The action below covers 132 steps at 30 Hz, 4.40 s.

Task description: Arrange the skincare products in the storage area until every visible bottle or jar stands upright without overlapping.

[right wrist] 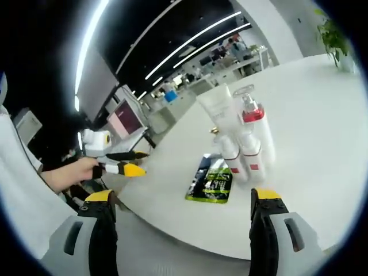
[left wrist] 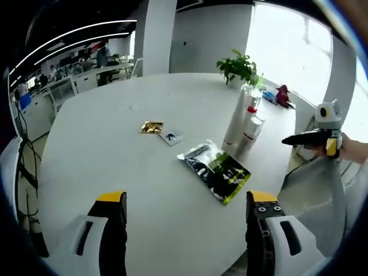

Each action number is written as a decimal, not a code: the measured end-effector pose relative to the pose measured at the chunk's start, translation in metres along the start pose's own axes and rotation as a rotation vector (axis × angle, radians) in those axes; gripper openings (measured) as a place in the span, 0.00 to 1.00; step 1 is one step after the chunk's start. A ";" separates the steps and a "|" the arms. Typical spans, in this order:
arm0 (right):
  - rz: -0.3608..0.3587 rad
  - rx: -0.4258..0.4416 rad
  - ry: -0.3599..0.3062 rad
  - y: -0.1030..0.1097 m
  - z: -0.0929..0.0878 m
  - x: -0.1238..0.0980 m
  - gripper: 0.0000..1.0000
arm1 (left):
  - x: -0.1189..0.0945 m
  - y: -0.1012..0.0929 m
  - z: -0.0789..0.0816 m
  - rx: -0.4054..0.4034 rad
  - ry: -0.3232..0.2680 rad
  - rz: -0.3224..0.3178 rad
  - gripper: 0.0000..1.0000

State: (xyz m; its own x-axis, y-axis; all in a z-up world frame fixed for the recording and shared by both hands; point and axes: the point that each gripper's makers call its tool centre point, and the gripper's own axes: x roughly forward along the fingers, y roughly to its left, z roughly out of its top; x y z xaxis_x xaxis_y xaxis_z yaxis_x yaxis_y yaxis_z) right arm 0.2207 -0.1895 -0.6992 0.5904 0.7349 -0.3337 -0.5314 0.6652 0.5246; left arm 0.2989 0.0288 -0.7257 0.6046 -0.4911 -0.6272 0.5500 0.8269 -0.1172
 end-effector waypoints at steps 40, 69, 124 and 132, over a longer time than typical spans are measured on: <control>-0.110 0.120 -0.073 -0.020 0.008 -0.004 0.96 | 0.152 0.017 0.060 0.588 0.239 -0.215 0.68; -0.148 0.168 -0.102 -0.030 0.010 -0.007 0.96 | 0.225 0.024 0.065 0.677 0.364 -0.345 0.47; -0.001 0.116 -0.060 0.001 0.010 0.002 0.80 | 0.111 -0.036 0.078 0.732 0.178 -0.349 0.37; 0.031 0.102 -0.037 0.007 0.006 0.002 0.75 | 0.079 -0.059 0.068 0.726 0.146 -0.341 0.38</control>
State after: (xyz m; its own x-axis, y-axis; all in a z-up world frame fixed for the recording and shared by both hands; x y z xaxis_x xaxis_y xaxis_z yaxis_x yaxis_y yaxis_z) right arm 0.2221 -0.1843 -0.6911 0.5976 0.7482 -0.2882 -0.4861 0.6240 0.6119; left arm 0.3536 -0.0772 -0.7158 0.2828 -0.6017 -0.7470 0.9569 0.2302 0.1769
